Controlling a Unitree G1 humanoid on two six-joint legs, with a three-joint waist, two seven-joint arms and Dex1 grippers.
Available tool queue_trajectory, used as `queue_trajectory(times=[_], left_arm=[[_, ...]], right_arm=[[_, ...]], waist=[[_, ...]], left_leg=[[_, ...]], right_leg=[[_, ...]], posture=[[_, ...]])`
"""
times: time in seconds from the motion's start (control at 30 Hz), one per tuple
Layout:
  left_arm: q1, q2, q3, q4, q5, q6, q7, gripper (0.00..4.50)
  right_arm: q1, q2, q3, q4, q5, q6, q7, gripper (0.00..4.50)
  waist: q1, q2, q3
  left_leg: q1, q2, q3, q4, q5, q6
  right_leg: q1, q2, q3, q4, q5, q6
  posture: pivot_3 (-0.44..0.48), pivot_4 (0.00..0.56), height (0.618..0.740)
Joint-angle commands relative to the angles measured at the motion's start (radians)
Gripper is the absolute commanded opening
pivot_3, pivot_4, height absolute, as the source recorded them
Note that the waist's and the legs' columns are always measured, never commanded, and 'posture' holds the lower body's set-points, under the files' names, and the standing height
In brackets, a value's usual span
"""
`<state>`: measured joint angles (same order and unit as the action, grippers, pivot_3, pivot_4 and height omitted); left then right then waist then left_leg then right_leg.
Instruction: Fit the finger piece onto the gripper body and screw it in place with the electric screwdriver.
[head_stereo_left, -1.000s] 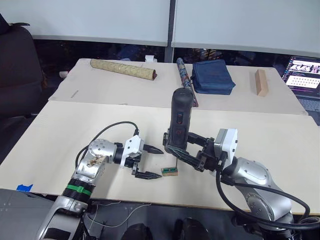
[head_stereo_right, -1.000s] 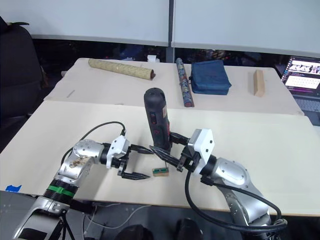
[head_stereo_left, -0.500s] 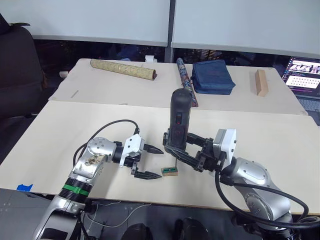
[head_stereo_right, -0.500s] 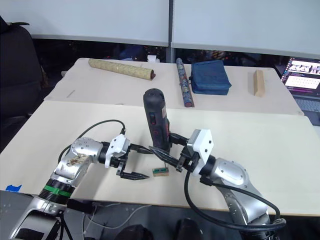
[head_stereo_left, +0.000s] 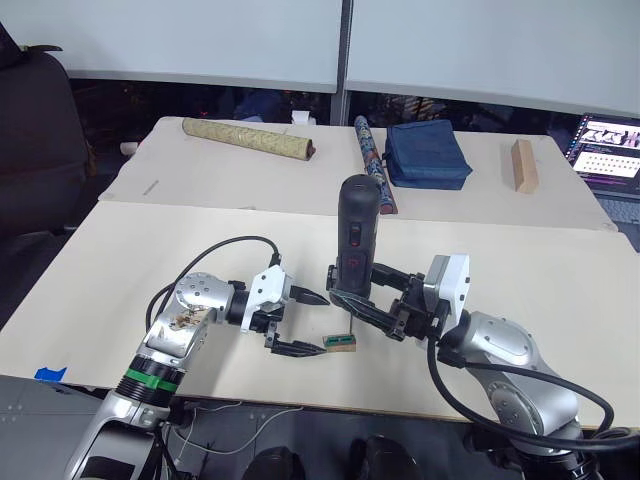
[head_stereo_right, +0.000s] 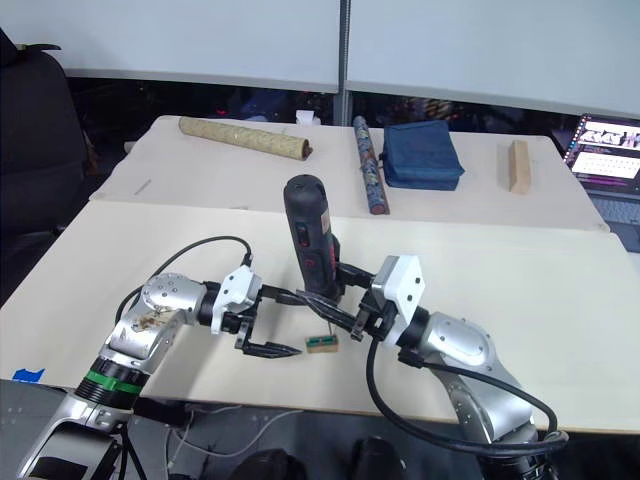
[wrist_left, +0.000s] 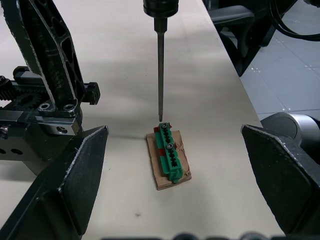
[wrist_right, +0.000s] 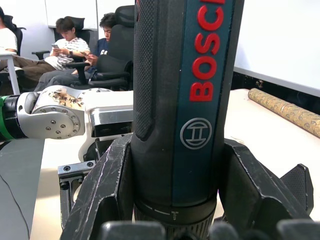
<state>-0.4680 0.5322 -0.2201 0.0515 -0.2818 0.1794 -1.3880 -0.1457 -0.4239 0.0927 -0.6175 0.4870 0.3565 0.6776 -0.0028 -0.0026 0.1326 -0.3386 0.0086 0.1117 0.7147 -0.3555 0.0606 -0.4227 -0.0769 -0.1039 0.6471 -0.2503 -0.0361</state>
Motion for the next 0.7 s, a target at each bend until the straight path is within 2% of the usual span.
queue_trajectory(times=[0.03, 0.7], left_arm=[[-0.005, -0.003, -0.002, -0.012, -0.013, -0.020, -0.001, 4.50], [-0.006, -0.012, -0.009, 0.025, -0.003, -0.071, -0.010, 4.50]], right_arm=[[-0.018, -0.002, -0.027, -0.026, 0.013, -0.044, 0.010, 1.94], [0.000, -0.007, -0.031, -0.033, 0.013, -0.056, 0.017, 1.94]], waist=[[0.000, 0.000, 0.000], [0.000, 0.000, 0.000]], left_leg=[[0.000, 0.000, 0.000, 0.000, 0.000, 0.000], [0.000, 0.000, 0.000, 0.000, 0.000, 0.000]], right_leg=[[0.000, 0.000, 0.000, 0.000, 0.000, 0.000], [0.000, 0.000, 0.000, 0.000, 0.000, 0.000]], posture=[[0.000, 0.150, 0.740], [0.000, 0.150, 0.740]])
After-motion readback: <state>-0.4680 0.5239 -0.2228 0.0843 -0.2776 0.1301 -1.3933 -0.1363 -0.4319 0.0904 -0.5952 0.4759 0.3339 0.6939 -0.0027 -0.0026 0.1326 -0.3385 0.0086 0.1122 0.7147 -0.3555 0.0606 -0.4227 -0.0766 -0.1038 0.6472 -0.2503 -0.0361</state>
